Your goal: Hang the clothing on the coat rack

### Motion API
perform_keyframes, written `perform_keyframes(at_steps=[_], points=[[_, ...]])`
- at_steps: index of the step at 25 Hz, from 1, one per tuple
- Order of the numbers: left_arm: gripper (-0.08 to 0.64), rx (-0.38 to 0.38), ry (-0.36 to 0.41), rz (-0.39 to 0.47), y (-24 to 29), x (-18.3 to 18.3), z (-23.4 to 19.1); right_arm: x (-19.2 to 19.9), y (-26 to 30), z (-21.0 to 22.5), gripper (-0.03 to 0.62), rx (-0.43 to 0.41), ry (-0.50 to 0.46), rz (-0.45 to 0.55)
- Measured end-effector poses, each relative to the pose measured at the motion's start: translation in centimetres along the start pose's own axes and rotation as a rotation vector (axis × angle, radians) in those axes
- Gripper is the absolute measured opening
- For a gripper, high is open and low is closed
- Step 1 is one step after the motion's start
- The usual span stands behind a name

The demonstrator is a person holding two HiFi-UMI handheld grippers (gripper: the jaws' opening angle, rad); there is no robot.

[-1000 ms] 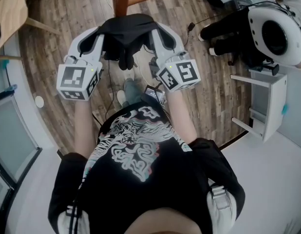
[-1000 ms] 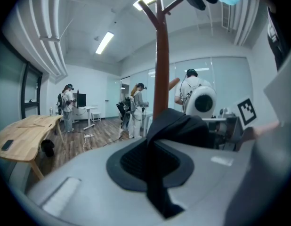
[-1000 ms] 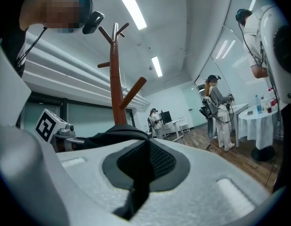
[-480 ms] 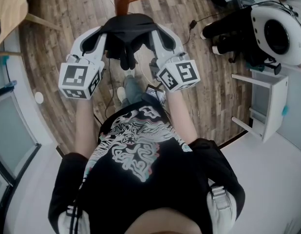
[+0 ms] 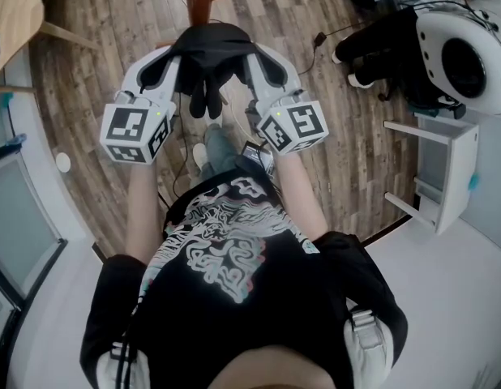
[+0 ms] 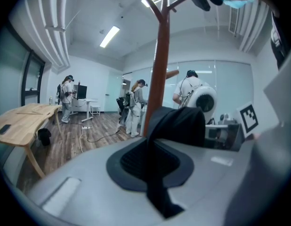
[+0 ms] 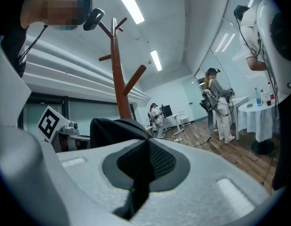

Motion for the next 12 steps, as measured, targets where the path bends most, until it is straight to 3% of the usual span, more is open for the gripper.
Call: perform_keyframes(at_steps=[12], points=[[0.003, 0.008, -0.013, -0.024, 0.29, 0.12, 0.65, 0.47, 0.09, -0.34, 0.008, -0.031, -0.045, -0.046]])
Point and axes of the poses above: the fingertips, and each gripper's own axes: y forward along the fingers, z to its right, x out of its underside, the point moved 2 cm from there along -y, backward along the fingers, and after that the axes turned 3 degrees about x, right-handed, at the moved point
